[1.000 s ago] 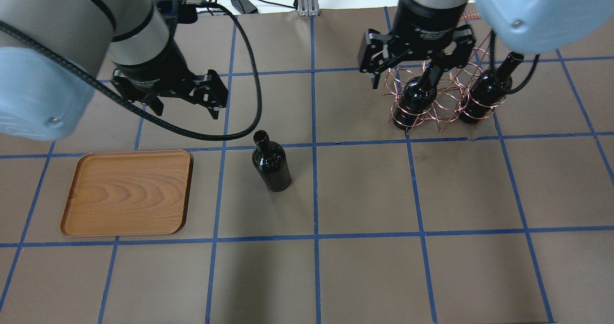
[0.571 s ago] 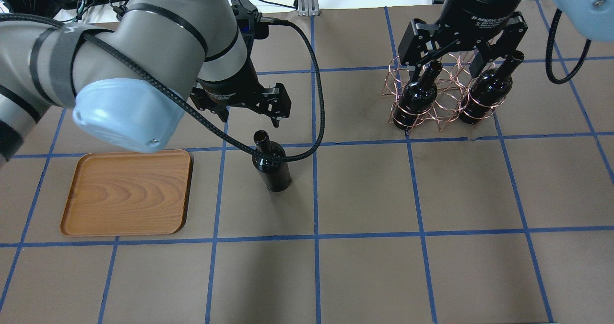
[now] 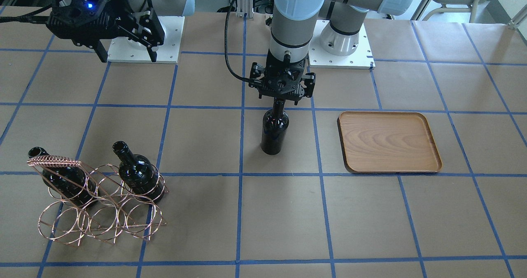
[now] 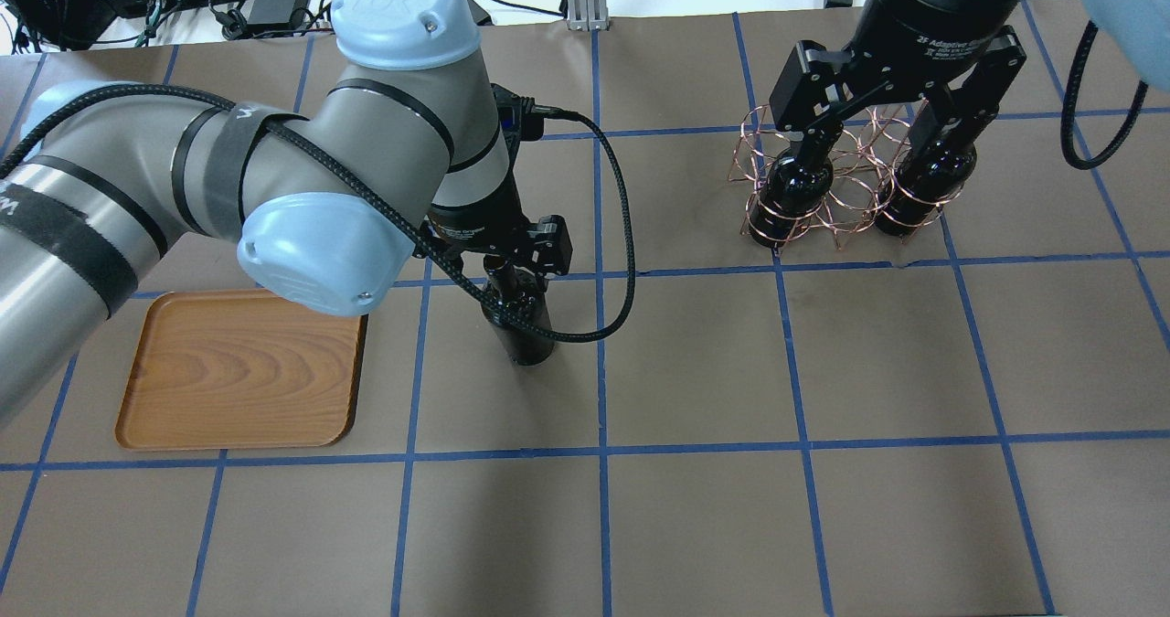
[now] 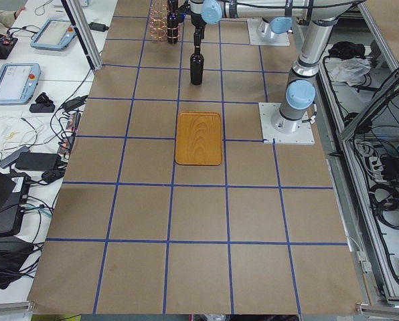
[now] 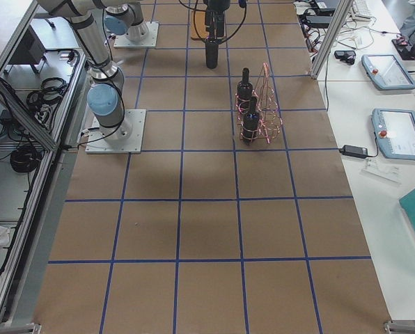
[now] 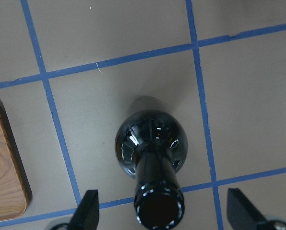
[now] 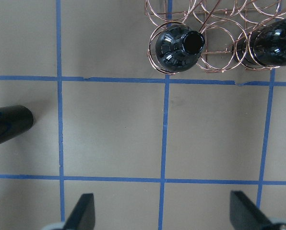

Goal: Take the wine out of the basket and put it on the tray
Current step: 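Move the left gripper over the standing bottle and grasp its neck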

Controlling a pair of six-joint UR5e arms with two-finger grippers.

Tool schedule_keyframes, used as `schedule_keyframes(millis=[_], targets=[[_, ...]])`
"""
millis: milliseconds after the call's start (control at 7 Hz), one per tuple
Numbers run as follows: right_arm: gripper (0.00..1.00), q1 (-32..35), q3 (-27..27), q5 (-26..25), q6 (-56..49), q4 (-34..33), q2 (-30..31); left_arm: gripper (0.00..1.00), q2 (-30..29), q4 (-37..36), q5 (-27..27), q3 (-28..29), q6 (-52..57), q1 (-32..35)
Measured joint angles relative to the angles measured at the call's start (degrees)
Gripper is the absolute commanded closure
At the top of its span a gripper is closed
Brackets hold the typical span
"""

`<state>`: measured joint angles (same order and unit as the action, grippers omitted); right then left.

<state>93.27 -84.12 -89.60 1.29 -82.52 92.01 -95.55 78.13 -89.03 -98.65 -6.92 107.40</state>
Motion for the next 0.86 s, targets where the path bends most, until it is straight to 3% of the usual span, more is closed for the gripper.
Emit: schedule_keyframes(millis=[286, 571, 714, 857], targets=[[0.0, 0.0, -0.5, -0.07, -1.25, 0.03, 0.32, 0.4, -1.02, -1.54, -0.09, -0.03, -0.15, -0.25], [0.0, 0.06, -0.59, -0.07, -2.31, 0.07, 0.36, 0.42, -1.39, -1.86, -0.21, -0.03, 0.0, -0.33], [0.0, 0.06, -0.61, -0.05, -2.37, 0.06, 0.36, 0.75, -1.39, -1.77, -0.29, -0.04, -0.03, -0.34], [0.0, 0.07, -0.61, -0.07, -2.41, 0.02, 0.36, 1.0, -1.35, -1.58, -0.31, -0.01, -0.03, -0.35]])
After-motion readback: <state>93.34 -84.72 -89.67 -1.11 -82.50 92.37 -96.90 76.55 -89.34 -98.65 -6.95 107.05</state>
